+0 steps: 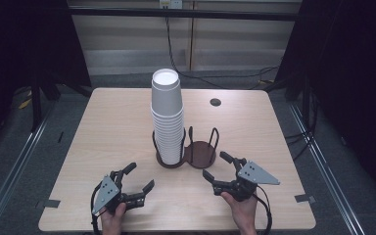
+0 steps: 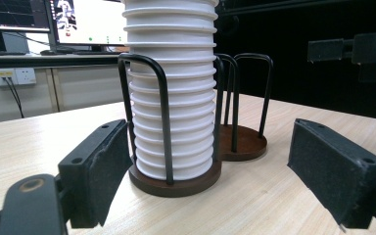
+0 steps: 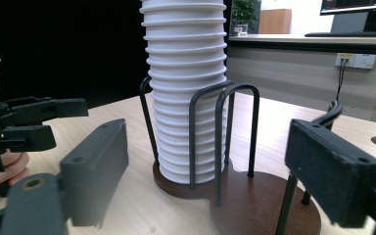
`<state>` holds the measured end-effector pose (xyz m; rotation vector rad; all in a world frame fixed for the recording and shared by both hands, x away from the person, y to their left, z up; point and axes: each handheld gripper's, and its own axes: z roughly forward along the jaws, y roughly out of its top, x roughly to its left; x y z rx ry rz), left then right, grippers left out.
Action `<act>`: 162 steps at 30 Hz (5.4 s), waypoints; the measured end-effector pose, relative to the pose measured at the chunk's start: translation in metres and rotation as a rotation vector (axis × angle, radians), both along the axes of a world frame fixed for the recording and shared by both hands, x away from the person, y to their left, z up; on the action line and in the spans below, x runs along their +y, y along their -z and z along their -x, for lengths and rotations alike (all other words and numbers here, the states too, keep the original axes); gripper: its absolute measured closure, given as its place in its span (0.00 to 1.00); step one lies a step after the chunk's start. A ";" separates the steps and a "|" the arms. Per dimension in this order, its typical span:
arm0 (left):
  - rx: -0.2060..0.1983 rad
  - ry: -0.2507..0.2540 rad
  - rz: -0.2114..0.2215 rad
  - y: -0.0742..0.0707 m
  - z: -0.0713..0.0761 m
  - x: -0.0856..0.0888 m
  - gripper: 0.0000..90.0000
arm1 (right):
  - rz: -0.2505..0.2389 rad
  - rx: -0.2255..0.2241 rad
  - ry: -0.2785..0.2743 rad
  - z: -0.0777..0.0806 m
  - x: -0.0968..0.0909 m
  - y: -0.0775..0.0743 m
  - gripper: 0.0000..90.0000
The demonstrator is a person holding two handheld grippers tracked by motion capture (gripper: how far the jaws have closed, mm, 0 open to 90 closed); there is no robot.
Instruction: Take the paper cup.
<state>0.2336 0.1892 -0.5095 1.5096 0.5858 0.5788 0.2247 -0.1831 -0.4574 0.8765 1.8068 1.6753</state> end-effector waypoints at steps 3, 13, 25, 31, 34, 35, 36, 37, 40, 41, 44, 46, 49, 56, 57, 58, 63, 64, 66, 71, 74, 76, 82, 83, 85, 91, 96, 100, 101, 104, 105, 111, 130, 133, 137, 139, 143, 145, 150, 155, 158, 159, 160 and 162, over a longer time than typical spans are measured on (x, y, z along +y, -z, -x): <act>0.000 0.000 0.000 0.000 0.000 0.000 0.17 | 0.002 0.007 -0.030 -0.001 0.000 -0.006 0.24; 0.000 -0.001 0.000 0.000 0.000 0.000 0.17 | 0.005 0.057 -0.098 -0.009 0.003 -0.029 0.26; -0.002 0.006 0.001 0.000 0.000 0.000 0.17 | 0.013 0.074 -0.120 -0.022 0.007 -0.055 0.25; -0.003 0.006 -0.005 0.000 0.000 0.000 0.17 | 0.004 0.075 -0.134 -0.027 0.008 -0.065 0.21; -0.002 0.006 0.000 0.000 0.000 0.000 0.17 | 0.014 0.088 -0.157 -0.032 0.010 -0.072 0.21; -0.002 0.006 0.000 0.000 0.000 0.000 0.17 | 0.018 0.088 -0.165 -0.034 0.012 -0.076 0.21; -0.002 0.006 0.000 0.000 0.000 0.000 0.17 | 0.018 0.088 -0.165 -0.034 0.012 -0.076 0.21; -0.002 0.006 0.000 0.000 0.000 0.000 0.17 | 0.024 0.087 -0.172 -0.036 0.014 -0.078 0.21; -0.003 0.006 -0.005 0.000 0.000 0.000 0.17 | 0.044 0.083 -0.188 -0.040 0.019 -0.086 0.20; -0.003 0.006 -0.004 0.000 0.000 0.000 0.17 | 0.061 0.084 -0.184 -0.041 0.020 -0.088 0.19; -0.003 0.006 -0.005 0.000 0.000 0.000 0.17 | 0.075 0.098 -0.209 -0.047 0.023 -0.095 0.19; -0.003 0.006 -0.005 0.000 0.000 0.000 0.17 | 0.098 0.098 -0.210 -0.049 0.026 -0.099 0.19; -0.003 0.006 -0.006 0.000 0.000 0.000 0.17 | 0.112 0.105 -0.216 -0.052 0.028 -0.105 0.21; -0.002 0.010 0.000 0.000 0.000 0.000 0.17 | 0.142 0.105 -0.223 -0.061 0.034 -0.124 0.27; -0.003 0.011 -0.001 0.000 0.000 0.000 0.17 | 0.156 0.109 -0.234 -0.064 0.037 -0.131 0.25; -0.003 0.011 0.001 0.000 0.000 0.000 0.17 | 0.156 0.109 -0.234 -0.064 0.037 -0.131 0.25; -0.002 0.010 -0.001 0.000 0.000 0.000 0.17 | 0.195 0.118 -0.241 -0.071 0.043 -0.147 0.23; -0.002 0.010 -0.001 0.000 0.000 0.000 0.17 | 0.202 0.119 -0.249 -0.072 0.044 -0.151 0.23; -0.002 0.009 0.000 0.000 0.000 0.000 0.17 | 0.209 0.112 -0.251 -0.073 0.045 -0.157 0.23; 0.001 0.005 -0.001 0.000 0.000 0.000 0.17 | 0.232 0.115 -0.269 -0.079 0.047 -0.172 0.22; -0.001 0.003 -0.003 0.000 0.000 0.000 0.17 | 0.252 0.129 -0.277 -0.081 0.051 -0.180 0.19; -0.001 0.003 -0.002 0.000 0.000 0.000 0.17 | 0.260 0.135 -0.290 -0.082 0.053 -0.186 0.19; -0.002 0.010 -0.005 0.000 0.000 0.000 0.17 | 0.296 0.151 -0.303 -0.093 0.057 -0.201 0.18; 0.001 0.006 0.003 0.000 0.000 0.000 0.17 | 0.311 0.167 -0.306 -0.099 0.059 -0.205 0.19; -0.003 0.010 -0.006 0.000 0.000 0.000 0.17 | 0.319 0.172 -0.308 -0.102 0.059 -0.207 0.19; -0.002 0.010 -0.002 0.000 0.000 0.000 0.17 | 0.342 0.191 -0.317 -0.115 0.065 -0.217 0.18; -0.003 0.010 -0.006 0.000 0.000 0.000 0.17 | 0.364 0.224 -0.327 -0.128 0.070 -0.219 0.22; -0.002 0.010 -0.001 0.000 0.000 0.000 0.17 | 0.377 0.240 -0.332 -0.136 0.074 -0.222 0.21; -0.001 0.009 0.001 0.000 0.000 0.000 0.17 | 0.381 0.242 -0.331 -0.137 0.075 -0.224 0.19; -0.003 0.010 -0.006 0.000 0.000 0.000 0.17 | 0.392 0.248 -0.329 -0.140 0.078 -0.228 0.17; -0.002 0.010 -0.001 0.000 0.000 0.000 0.17 | 0.403 0.250 -0.330 -0.142 0.081 -0.230 0.17; -0.002 0.010 -0.005 0.000 0.000 0.000 0.17 | 0.423 0.256 -0.333 -0.148 0.090 -0.233 0.17; -0.002 0.012 0.000 0.000 0.000 0.000 0.17 | 0.439 0.264 -0.346 -0.162 0.114 -0.230 0.21; -0.003 0.012 -0.005 0.000 0.000 0.001 0.17 | 0.430 0.264 -0.342 -0.162 0.114 -0.230 0.21; -0.002 0.012 -0.005 0.000 0.000 0.001 0.17 | 0.422 0.253 -0.343 -0.161 0.113 -0.230 0.22; -0.002 0.012 -0.005 0.000 0.000 0.000 0.17 | 0.412 0.244 -0.343 -0.161 0.112 -0.231 0.22; -0.002 0.012 0.000 0.000 0.000 0.000 0.17 | 0.386 0.220 -0.337 -0.158 0.109 -0.235 0.23; -0.002 0.012 0.000 0.000 0.000 0.000 0.17 | 0.375 0.211 -0.335 -0.157 0.109 -0.235 0.23; -0.003 0.012 -0.005 0.000 0.000 0.000 0.17 | 0.330 0.178 -0.328 -0.155 0.106 -0.237 0.23; -0.002 0.012 0.001 0.000 0.000 0.000 0.17 | 0.283 0.164 -0.331 -0.152 0.101 -0.240 0.23; -0.002 0.012 0.001 0.000 0.000 0.000 0.17 | 0.266 0.158 -0.323 -0.151 0.099 -0.240 0.23; -0.003 0.012 -0.005 0.000 0.000 0.000 0.17 | 0.257 0.155 -0.328 -0.151 0.098 -0.240 0.23; -0.003 0.012 -0.004 0.000 0.000 0.000 0.17 | 0.247 0.152 -0.329 -0.150 0.097 -0.239 0.23; -0.003 0.012 -0.005 0.000 0.000 0.000 0.17 | 0.236 0.144 -0.328 -0.150 0.096 -0.240 0.24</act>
